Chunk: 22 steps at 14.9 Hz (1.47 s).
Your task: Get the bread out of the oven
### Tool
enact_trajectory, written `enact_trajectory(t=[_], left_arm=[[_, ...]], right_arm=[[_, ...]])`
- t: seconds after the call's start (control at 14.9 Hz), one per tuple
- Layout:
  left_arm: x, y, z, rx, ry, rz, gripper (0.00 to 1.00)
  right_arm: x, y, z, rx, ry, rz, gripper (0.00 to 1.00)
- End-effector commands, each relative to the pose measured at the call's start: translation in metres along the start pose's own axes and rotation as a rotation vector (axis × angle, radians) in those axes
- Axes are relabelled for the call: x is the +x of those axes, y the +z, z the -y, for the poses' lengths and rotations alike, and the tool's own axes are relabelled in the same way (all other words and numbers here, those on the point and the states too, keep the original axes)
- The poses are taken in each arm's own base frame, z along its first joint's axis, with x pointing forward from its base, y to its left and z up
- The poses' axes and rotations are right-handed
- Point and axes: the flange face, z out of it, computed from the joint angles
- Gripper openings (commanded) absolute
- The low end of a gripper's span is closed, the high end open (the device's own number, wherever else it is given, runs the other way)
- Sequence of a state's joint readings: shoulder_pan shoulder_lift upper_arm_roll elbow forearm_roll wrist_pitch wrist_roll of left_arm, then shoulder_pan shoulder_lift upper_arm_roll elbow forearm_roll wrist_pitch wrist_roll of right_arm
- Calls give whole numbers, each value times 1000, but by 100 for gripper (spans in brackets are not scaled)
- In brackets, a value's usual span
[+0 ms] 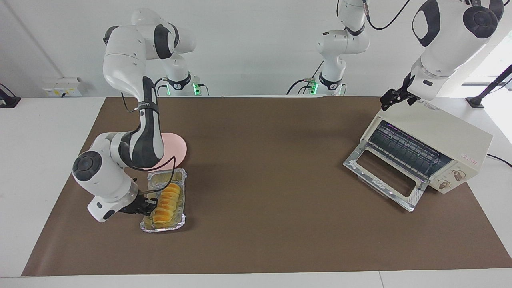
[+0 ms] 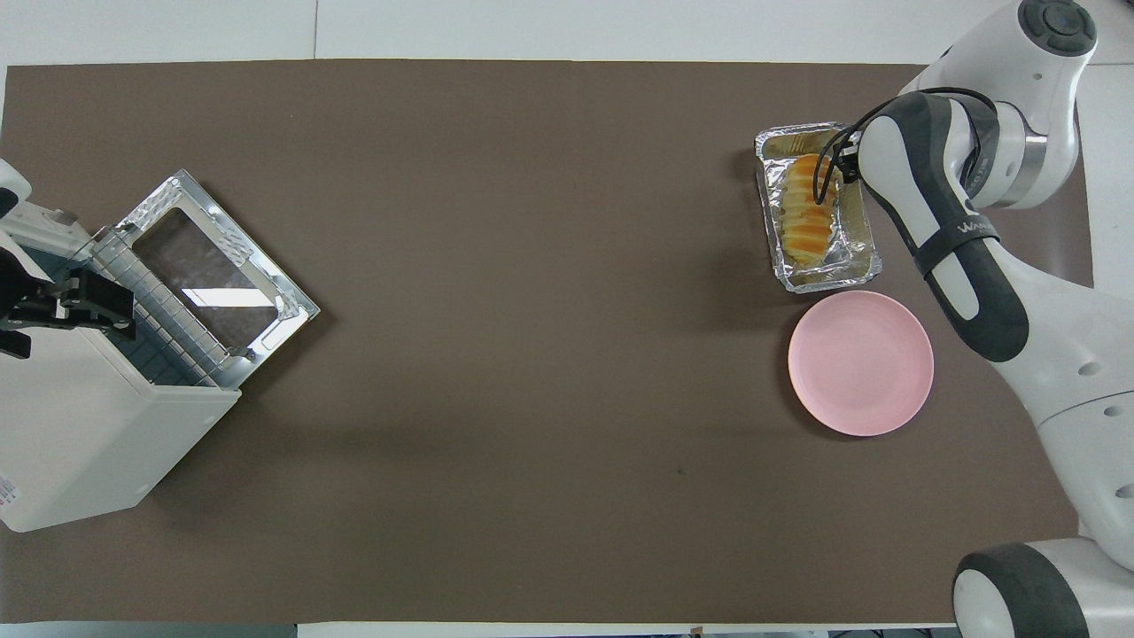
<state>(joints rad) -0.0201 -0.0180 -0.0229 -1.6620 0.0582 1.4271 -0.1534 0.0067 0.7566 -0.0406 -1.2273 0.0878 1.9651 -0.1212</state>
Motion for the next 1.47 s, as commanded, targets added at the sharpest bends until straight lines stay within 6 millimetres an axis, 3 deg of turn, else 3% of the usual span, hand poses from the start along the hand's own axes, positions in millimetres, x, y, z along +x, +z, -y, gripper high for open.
enact_trajectory(t=[0.0, 0.07, 0.27, 0.33, 0.74, 1.0, 1.41], left_arm=[[-7, -5, 4, -17, -3, -1, 100], [-7, -6, 4, -17, -5, -2, 100], [-7, -5, 4, -17, -3, -1, 100], [-7, -6, 3, -16, -2, -2, 100], [-7, -5, 3, -16, -2, -1, 100], [-7, -5, 3, -16, -2, -1, 100], [-7, -5, 4, -17, -3, -1, 100]], right_arm=[[5, -2, -3, 2, -17, -13, 23], [5, -8, -1, 1, -18, -16, 99], [-4, -45, 8, -67, -61, -2, 100], [-8, -48, 13, -83, -73, 34, 100], [-5, -40, 76, -142, -63, 15, 100], [-17, -15, 78, -140, -54, -1, 99], [-27, -1, 89, -134, -1, -25, 99]])
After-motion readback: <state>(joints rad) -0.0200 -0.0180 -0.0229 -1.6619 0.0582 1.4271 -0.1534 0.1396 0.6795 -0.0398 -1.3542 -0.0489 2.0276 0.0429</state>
